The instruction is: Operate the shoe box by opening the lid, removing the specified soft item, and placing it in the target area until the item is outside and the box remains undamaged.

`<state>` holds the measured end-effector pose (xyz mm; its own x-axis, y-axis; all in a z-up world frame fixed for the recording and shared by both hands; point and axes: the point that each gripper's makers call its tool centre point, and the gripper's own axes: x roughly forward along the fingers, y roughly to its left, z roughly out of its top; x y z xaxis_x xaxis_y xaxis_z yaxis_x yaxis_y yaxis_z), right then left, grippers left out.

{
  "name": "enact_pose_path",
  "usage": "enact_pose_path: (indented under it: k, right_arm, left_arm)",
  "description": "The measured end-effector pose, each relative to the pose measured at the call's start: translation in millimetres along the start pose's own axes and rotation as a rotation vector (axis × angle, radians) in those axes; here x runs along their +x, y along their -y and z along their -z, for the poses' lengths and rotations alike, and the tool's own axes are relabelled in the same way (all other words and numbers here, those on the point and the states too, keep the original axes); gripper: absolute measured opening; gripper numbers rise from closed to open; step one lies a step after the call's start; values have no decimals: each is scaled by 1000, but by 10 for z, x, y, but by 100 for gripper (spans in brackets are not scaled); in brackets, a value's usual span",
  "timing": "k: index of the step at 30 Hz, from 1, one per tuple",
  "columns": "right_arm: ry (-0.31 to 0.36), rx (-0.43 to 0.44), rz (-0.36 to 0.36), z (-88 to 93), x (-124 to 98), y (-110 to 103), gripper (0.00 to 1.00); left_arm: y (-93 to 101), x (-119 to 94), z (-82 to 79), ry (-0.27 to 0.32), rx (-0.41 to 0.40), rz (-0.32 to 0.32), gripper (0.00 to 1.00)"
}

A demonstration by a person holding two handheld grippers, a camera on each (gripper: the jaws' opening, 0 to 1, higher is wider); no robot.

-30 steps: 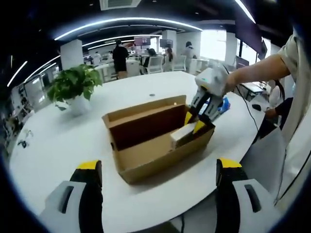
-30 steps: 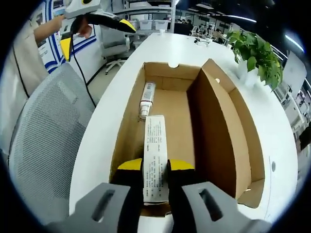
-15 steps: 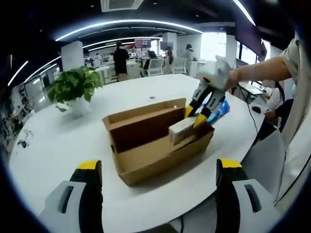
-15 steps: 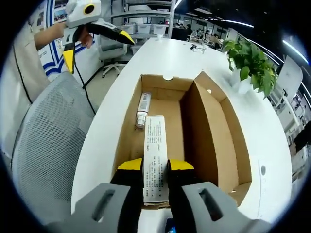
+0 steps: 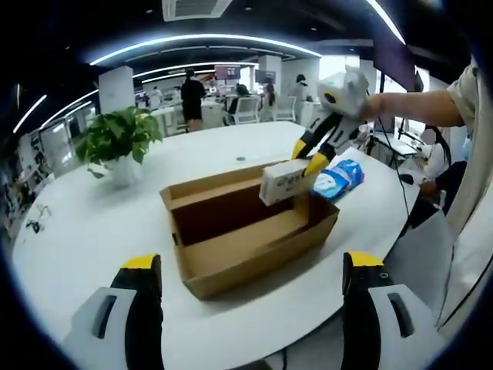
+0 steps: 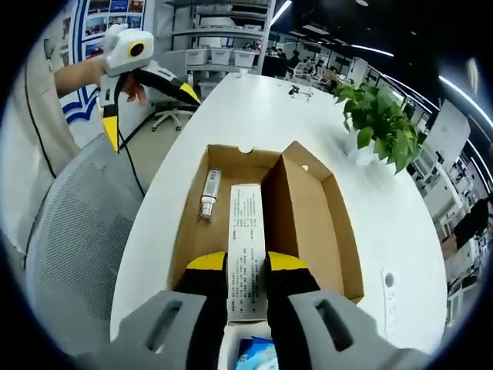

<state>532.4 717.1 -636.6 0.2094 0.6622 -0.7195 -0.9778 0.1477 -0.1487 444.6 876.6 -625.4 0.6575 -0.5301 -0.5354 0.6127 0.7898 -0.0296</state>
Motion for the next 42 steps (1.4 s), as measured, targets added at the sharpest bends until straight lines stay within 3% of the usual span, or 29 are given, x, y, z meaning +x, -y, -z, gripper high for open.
enact_pose_path:
  k: [20, 42]
  right_arm:
    - [-33, -68, 21, 55, -619, 194, 15]
    - [-110, -57, 77, 553, -1077, 484, 16]
  left_arm:
    - [29, -9, 21, 19, -1, 11, 100]
    - [38, 10, 47, 8, 5, 16, 100]
